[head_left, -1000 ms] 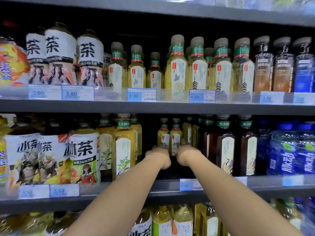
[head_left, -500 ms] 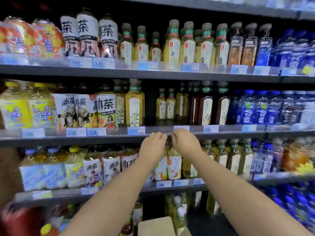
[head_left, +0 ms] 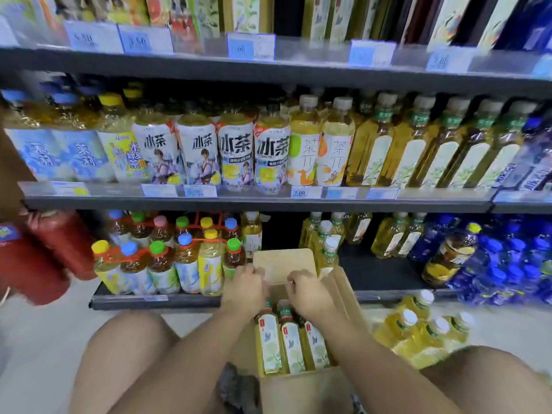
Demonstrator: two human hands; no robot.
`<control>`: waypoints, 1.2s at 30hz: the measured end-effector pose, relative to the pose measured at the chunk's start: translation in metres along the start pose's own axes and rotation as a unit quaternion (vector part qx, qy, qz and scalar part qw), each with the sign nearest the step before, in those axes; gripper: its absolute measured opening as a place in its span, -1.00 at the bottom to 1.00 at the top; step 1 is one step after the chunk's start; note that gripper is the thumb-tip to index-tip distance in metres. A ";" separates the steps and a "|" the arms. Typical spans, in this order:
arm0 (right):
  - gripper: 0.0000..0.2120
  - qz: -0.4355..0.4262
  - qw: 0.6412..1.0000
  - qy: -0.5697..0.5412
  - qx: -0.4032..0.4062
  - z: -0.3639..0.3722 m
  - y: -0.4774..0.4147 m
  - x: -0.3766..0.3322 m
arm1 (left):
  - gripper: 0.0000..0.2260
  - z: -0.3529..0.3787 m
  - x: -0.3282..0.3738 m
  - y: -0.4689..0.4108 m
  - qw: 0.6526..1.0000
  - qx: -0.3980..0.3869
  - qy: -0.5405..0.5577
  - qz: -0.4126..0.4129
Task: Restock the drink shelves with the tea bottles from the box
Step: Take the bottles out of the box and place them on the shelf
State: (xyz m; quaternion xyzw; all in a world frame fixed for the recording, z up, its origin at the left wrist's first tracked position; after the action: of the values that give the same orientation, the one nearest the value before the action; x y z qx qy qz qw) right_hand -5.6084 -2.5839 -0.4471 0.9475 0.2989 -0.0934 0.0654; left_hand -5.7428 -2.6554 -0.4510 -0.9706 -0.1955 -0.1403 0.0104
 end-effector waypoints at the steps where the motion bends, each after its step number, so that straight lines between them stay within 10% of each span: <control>1: -0.76 0.015 0.999 -0.017 -0.037 0.024 -0.001 -0.001 | -0.70 0.021 -0.009 0.003 1.000 -0.016 -0.004 -0.013; 14: -0.50 0.196 0.903 -0.298 -0.241 0.140 -0.031 -0.009 | -0.54 0.086 -0.048 0.011 0.996 -0.079 0.034 -0.019; 26: -0.66 0.108 0.846 -0.512 -0.099 0.036 -0.031 0.006 | -0.16 0.058 0.006 0.028 0.916 -0.052 0.397 -0.019; 33: -0.75 0.020 0.874 -0.469 -0.127 -0.004 -0.029 -0.002 | -0.11 0.006 -0.008 0.022 0.956 0.007 0.292 -0.033; 36: -0.88 0.059 0.943 -0.309 -0.108 0.019 -0.029 0.020 | -0.11 0.000 -0.032 0.023 0.965 -0.004 0.251 -0.078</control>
State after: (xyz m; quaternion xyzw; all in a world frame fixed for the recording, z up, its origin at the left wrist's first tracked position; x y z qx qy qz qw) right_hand -5.6119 -2.5531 -0.4723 0.8754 0.2156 -0.3443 0.2620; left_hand -5.7619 -2.6888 -0.4591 -0.8859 -0.2613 -0.3807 0.0445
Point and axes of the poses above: each hand's wrist, its own y-axis away from the middle knuckle, its own z-axis out of the palm, x = y × z, the point moved 5 cm from there along -y, towards the middle knuckle, and after that the axes turned 11 degrees about y, right-handed, at the moved point
